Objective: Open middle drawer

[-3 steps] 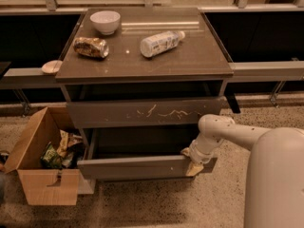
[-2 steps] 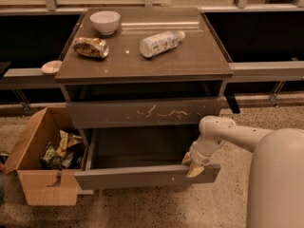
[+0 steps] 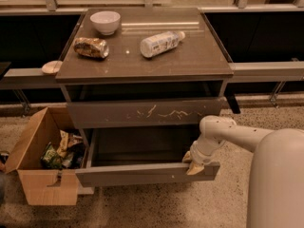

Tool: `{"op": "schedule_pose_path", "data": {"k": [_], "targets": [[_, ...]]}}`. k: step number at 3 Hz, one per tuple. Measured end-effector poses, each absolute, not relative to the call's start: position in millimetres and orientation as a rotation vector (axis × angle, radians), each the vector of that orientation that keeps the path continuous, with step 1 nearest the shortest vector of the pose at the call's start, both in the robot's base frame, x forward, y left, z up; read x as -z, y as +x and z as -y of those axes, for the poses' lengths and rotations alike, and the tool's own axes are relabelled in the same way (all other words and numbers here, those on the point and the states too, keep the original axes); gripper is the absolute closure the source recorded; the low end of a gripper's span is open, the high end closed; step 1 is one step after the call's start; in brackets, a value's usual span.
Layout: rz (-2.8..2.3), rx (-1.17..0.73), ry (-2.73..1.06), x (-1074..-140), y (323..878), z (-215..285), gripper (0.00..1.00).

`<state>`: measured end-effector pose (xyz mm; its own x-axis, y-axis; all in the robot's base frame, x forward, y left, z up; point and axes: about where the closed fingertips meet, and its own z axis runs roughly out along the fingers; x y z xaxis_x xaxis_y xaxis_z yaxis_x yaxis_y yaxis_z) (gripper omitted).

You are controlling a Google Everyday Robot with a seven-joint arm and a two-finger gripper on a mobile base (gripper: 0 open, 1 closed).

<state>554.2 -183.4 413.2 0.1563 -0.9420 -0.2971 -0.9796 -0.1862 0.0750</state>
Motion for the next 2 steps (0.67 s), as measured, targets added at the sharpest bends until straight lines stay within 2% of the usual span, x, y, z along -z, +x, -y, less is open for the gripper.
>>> {"op": "schedule_pose_path", "data": {"k": [2], "targets": [[-1.912, -0.421, -2.282, -413.2, 554.2, 183.4, 0.13]]}}
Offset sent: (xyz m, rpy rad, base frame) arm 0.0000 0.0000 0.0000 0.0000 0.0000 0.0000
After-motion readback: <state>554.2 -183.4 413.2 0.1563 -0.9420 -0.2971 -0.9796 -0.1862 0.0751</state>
